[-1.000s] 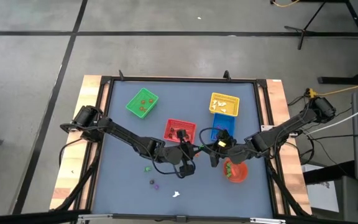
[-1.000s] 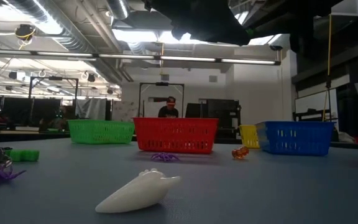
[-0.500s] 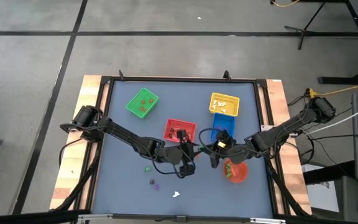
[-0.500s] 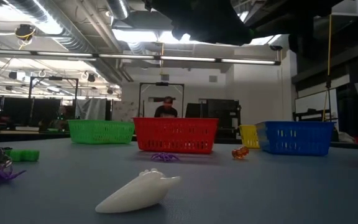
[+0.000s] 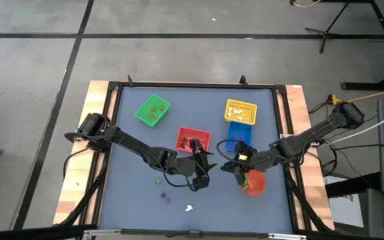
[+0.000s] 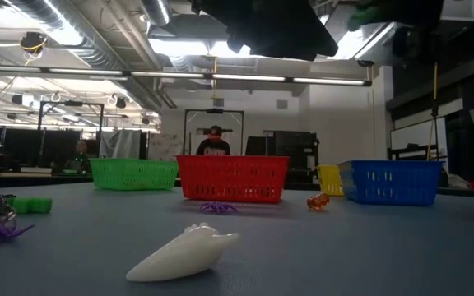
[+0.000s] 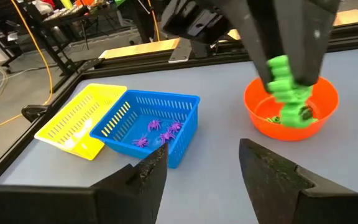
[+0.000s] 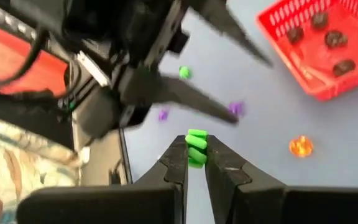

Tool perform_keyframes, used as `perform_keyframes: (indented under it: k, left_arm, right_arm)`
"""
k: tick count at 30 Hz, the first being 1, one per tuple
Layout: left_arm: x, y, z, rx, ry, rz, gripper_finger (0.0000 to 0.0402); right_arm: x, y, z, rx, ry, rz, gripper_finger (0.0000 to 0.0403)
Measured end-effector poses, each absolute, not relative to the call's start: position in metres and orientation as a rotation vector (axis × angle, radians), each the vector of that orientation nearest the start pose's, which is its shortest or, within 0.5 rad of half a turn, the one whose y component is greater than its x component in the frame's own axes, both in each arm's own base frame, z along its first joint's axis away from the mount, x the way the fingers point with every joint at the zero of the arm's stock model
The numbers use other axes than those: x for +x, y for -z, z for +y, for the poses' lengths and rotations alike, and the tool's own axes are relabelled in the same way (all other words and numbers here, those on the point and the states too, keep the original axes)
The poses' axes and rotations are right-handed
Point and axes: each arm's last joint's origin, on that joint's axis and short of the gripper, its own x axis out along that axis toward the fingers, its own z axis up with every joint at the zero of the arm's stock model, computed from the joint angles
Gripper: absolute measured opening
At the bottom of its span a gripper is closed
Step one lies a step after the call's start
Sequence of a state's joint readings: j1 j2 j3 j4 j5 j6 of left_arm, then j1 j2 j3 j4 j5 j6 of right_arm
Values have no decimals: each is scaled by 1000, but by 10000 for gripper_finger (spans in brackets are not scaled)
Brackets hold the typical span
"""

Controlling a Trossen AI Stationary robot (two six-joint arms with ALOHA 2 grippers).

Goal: Sort Halloween decoration
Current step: Put the green skeleton toy into the orange bin

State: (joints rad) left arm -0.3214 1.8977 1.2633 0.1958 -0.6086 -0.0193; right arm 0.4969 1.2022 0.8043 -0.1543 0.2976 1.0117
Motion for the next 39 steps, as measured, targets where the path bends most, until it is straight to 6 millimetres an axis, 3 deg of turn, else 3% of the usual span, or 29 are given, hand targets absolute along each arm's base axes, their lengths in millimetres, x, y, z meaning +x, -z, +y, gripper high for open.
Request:
perform_keyframes:
  k: [6, 13, 20, 33, 39]
  left_arm:
    - [404, -218, -117, 179, -286, 391, 182]
    - [404, -218, -117, 179, -285, 391, 183]
    - [404, -218, -117, 179, -285, 391, 183]
    - [404, -218, -117, 179, -285, 391, 183]
    - [404, -218, -117, 179, -285, 391, 183]
  right_arm:
    - [221, -255, 112, 749, 67, 660, 34]
    - [207, -241, 113, 735, -32, 977, 34]
    - [191, -229, 108, 696, 8, 1213, 35]
    - [189, -228, 107, 686, 25, 1238, 36]
    - [189, -227, 107, 682, 23, 1238, 85]
